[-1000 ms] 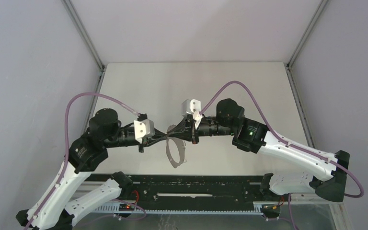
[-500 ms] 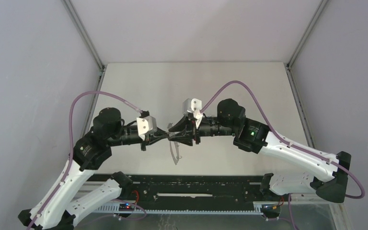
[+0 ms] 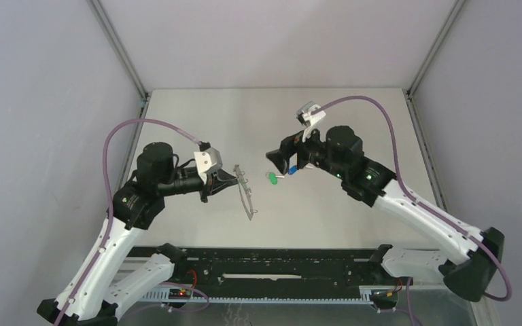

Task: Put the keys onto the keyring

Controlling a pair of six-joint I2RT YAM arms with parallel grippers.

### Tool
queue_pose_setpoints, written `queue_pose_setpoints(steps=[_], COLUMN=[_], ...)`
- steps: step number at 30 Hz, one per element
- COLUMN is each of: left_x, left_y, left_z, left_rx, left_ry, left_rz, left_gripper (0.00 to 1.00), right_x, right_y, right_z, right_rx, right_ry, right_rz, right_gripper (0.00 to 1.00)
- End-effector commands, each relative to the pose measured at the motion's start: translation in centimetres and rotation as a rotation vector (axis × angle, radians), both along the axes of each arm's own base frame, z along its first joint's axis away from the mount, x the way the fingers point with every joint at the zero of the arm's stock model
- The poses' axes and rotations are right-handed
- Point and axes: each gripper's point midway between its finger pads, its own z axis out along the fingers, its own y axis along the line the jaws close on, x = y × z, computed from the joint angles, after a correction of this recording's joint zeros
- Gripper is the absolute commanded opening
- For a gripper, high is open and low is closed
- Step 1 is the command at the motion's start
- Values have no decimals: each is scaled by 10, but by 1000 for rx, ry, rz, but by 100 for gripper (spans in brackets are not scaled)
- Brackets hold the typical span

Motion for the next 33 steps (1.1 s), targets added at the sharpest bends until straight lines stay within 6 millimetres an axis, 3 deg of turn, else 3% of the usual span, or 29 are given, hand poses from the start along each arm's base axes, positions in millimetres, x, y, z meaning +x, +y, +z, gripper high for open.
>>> queue_pose_setpoints(steps=[1, 6, 13, 24, 33], left_x=[10, 13, 6, 2, 2], left_y=[4, 11, 12, 13, 13], left_z=[-2, -8, -8, -6, -7], left_rx=[-6, 8, 2, 0, 1], left_ry=[-31, -16, -24, -45, -51], left_rz=[11, 35, 23, 9, 7], left_gripper=[0, 0, 0, 0, 0], right_x=[73, 111, 139, 161, 169], right_y=[-52, -55, -66, -73, -77], right_z=[-90, -168, -238, -281, -297], right_rx=[-99, -124, -124, -80, -75], right_ry=[289, 475, 612, 720, 736], right_rz=[-454, -598, -849, -1006, -1045], right_gripper=[93, 86, 81, 62, 58])
